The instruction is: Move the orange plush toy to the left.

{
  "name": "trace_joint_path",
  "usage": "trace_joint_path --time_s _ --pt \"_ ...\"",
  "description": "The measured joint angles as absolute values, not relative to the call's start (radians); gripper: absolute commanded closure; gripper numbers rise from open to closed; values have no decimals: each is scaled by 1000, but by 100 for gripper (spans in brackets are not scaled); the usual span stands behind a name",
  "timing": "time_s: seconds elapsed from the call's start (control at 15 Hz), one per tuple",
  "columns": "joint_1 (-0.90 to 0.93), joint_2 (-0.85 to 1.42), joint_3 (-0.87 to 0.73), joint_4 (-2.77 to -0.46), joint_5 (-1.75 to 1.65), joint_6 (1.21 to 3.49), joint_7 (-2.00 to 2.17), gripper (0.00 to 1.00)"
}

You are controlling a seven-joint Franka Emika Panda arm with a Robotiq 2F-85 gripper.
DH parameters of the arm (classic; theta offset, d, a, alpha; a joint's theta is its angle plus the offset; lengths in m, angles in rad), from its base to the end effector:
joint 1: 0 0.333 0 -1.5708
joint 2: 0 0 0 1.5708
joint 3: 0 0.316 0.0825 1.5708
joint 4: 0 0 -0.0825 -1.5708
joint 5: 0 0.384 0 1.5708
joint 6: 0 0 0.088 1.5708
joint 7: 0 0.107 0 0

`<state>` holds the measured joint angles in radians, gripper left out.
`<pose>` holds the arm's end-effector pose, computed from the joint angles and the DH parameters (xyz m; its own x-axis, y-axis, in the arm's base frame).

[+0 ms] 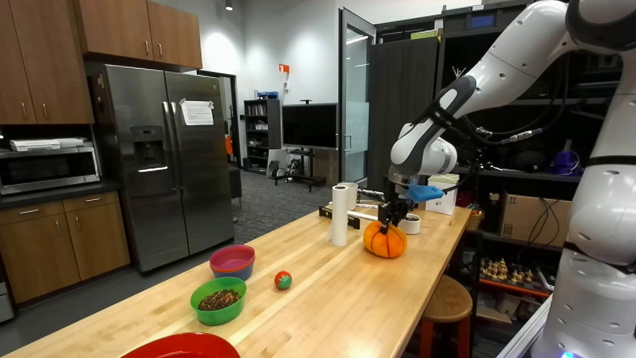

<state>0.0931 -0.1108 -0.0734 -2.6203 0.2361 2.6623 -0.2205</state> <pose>0.4431 0.0025 0.3021 0.9860 0.0287 0.1643 0.0477 -0.9925 -0.1128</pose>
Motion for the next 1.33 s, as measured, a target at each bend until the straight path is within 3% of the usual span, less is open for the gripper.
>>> trace_joint_path --time_s 0.13,0.27,0.87,1.33 --pt "93 -113 -65 -2617 236 2658 -221 97" --pt "93 -125 -53 -2615 236 2641 -221 100" --pt "150 -247 -9 -2610 289 2435 -284 98" --pt "245 -279 37 -2598 353 2397 -332 98"
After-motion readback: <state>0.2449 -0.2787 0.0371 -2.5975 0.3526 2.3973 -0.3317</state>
